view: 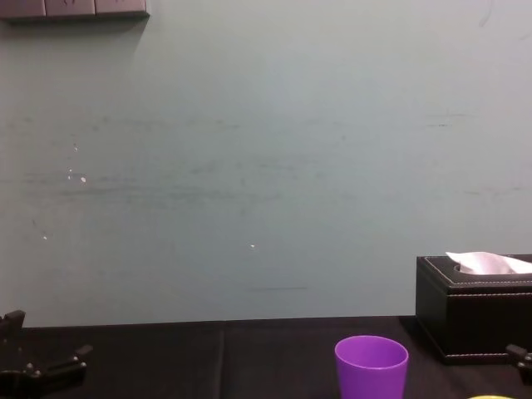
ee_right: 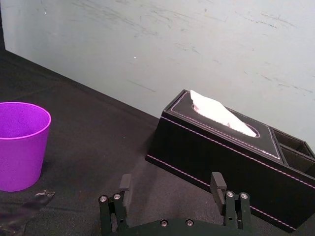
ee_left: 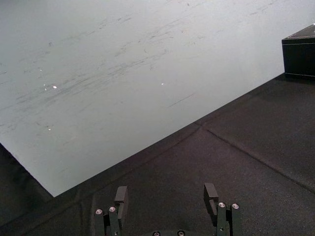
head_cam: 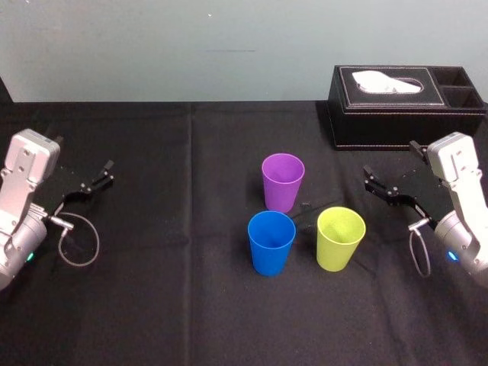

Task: Stack the three plastic cups sequentially using one hand.

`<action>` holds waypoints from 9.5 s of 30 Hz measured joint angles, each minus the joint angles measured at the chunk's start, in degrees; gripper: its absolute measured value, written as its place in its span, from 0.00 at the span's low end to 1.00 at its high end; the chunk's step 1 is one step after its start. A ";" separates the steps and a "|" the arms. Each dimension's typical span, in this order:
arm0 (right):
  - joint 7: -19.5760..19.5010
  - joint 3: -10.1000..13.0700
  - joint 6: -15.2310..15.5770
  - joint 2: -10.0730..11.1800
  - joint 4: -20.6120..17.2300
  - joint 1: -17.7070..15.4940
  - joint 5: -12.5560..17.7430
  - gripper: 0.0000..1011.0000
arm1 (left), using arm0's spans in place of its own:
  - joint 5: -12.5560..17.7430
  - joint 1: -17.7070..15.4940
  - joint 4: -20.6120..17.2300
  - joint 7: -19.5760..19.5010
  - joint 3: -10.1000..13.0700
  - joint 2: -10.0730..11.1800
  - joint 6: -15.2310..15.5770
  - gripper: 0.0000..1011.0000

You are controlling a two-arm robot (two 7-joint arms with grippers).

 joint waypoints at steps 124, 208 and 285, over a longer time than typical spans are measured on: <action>16.73 15.27 -4.35 12.03 -16.78 -24.28 11.97 0.99 | 0.00 0.00 0.00 0.00 0.00 0.00 0.00 1.00; 31.24 8.96 4.57 -0.56 -8.55 -11.79 9.86 0.92 | 0.00 0.00 0.00 0.00 0.00 0.00 0.00 1.00; 26.09 10.54 18.27 3.11 -21.95 -6.87 15.51 0.73 | 0.00 0.00 0.00 0.00 0.00 0.00 0.00 1.00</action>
